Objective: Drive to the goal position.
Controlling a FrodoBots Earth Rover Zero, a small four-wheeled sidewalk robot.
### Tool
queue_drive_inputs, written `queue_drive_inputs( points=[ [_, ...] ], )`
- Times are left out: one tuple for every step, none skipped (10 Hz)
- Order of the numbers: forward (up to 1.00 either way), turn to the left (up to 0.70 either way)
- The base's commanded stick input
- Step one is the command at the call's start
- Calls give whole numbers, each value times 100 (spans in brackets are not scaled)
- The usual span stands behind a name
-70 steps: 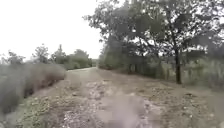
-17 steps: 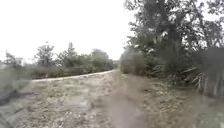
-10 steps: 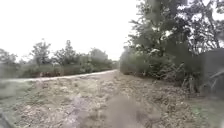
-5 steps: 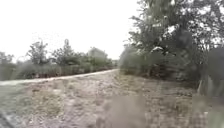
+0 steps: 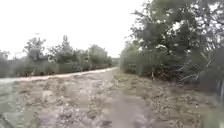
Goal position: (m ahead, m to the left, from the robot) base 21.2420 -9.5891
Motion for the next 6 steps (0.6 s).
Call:
queue_drive_inputs(
  points=[
    [70,35],
    [70,18],
    [70,0],
    [70,0],
    [70,0],
    [70,0]
  ],
)
